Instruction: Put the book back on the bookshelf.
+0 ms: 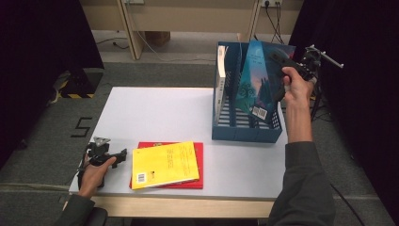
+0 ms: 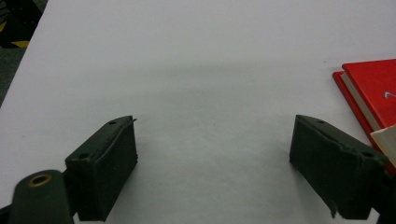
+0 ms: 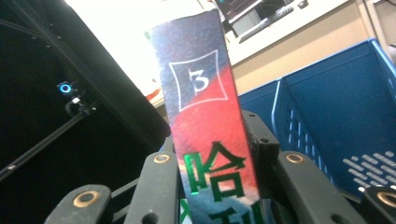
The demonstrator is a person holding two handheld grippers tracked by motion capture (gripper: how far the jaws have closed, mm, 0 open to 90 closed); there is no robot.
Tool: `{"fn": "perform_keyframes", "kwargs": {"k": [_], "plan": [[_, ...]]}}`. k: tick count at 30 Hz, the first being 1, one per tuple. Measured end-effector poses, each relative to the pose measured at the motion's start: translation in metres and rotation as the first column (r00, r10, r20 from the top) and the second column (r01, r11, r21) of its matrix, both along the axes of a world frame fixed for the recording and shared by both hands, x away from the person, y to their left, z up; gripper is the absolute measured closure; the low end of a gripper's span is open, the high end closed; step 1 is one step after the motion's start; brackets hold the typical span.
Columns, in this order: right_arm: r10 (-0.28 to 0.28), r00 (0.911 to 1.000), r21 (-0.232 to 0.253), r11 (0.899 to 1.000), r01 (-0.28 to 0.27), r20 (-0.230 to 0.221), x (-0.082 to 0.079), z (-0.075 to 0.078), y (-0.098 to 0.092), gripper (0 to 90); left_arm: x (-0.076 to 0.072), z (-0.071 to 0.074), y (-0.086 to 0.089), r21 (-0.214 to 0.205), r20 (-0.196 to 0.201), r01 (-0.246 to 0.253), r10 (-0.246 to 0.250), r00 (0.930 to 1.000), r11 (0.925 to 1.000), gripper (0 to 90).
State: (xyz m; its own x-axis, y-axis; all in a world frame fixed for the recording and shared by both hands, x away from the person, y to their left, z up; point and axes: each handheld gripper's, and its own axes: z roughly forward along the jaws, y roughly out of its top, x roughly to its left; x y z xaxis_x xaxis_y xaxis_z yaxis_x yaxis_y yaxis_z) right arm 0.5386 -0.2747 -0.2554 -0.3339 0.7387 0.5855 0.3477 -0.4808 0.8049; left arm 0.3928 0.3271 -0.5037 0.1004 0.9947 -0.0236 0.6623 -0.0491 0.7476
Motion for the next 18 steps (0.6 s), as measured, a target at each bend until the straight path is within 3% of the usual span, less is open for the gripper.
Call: {"fn": "perform_keyframes", "kwargs": {"k": [4, 8, 16, 18], "plan": [[-0.021, 0.9998, -0.018, 1.0, 0.021, 0.0, 0.011, -0.002, 0.003, 70.9, 0.0, 0.0, 0.0, -0.001, 0.0, 0.001, -0.001, 1.0, 1.0, 14.2], [-0.036, 0.9992, -0.001, 0.999, 0.036, -0.017, 0.021, -0.007, 0.001, 71.1, 0.0, 0.0, 0.0, -0.002, 0.001, 0.001, -0.001, 1.0, 1.0, 14.4], [-0.072, 0.9974, -0.071, 0.995, 0.071, -0.007, 0.031, -0.007, 0.005, 71.0, 0.0, 0.0, 0.0, -0.001, 0.003, 0.0, 0.0, 1.0, 1.0, 14.4], [-0.067, 0.9977, -0.057, 0.996, 0.066, -0.009, 0.034, -0.006, 0.004, 71.1, 0.0, 0.0, 0.0, -0.001, 0.003, 0.0, 0.0, 1.0, 1.0, 14.4]]}}
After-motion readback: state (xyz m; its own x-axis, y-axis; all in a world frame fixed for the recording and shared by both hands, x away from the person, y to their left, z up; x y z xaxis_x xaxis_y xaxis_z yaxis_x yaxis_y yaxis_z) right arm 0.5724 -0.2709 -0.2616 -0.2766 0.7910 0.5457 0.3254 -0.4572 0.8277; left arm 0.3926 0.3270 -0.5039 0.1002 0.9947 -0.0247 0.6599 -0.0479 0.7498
